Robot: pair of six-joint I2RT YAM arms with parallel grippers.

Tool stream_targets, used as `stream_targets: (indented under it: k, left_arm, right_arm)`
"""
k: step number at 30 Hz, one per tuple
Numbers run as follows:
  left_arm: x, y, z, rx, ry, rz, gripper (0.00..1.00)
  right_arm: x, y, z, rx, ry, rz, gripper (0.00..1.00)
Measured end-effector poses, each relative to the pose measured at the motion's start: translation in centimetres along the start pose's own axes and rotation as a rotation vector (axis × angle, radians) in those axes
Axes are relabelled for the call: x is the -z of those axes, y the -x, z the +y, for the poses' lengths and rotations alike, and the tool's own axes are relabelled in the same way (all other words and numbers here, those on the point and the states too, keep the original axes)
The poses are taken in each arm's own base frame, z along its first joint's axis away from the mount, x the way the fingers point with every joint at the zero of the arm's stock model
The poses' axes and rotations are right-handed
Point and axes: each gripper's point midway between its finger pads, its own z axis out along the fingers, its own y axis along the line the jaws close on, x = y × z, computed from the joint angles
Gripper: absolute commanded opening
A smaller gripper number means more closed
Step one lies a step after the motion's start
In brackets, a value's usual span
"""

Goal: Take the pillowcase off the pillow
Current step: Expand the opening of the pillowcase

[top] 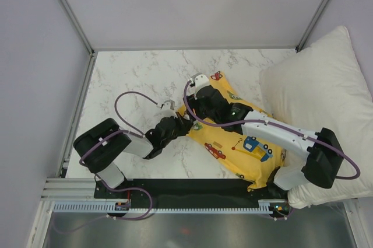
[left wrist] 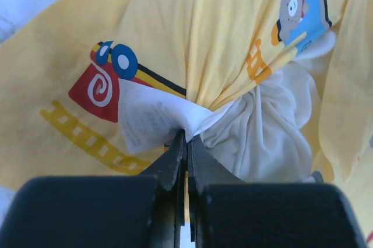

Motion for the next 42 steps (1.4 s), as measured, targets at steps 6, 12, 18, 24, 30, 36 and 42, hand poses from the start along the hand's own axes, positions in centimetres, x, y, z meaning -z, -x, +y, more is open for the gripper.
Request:
stream_targets:
  k: [6, 12, 18, 24, 30, 36, 42]
  left_arm:
    - [2.5, -2.4, -0.9, 0.050, -0.077, 0.001, 0.02]
    - [4.2, -2.8, -1.1, 0.081, -0.107, 0.005, 0.02]
    - [5.1, -3.1, -1.3, 0.075, -0.108, 0.019, 0.02]
    - [5.3, -3.2, -1.4, 0.072, -0.110, 0.027, 0.02]
    - [5.5, -3.4, -1.0, 0.067, -0.096, 0.029, 0.02]
    - [5.7, -3.4, 0.3, 0.059, -0.052, 0.017, 0.02]
    - [6.3, -3.2, 0.5, 0.056, -0.043, 0.019, 0.02]
  right_arm:
    - [-2.0, 1.2, 1.3, 0.001, 0.024, -0.020, 0.73]
    - [-4.2, -6.7, 0.4, 0.036, 0.017, 0.130, 0.73]
    - [-4.0, -10.1, 0.6, 0.021, 0.048, 0.149, 0.73]
    - [-3.0, -10.4, 0.5, 0.004, 0.059, 0.123, 0.76]
    - [-4.3, -10.7, 0.6, 0.038, 0.022, 0.140, 0.77]
    - [-5.7, -10.5, 0.9, 0.159, -0.061, 0.201, 0.77]
    - [-7.1, -10.3, 1.6, 0.259, -0.113, 0.241, 0.33]
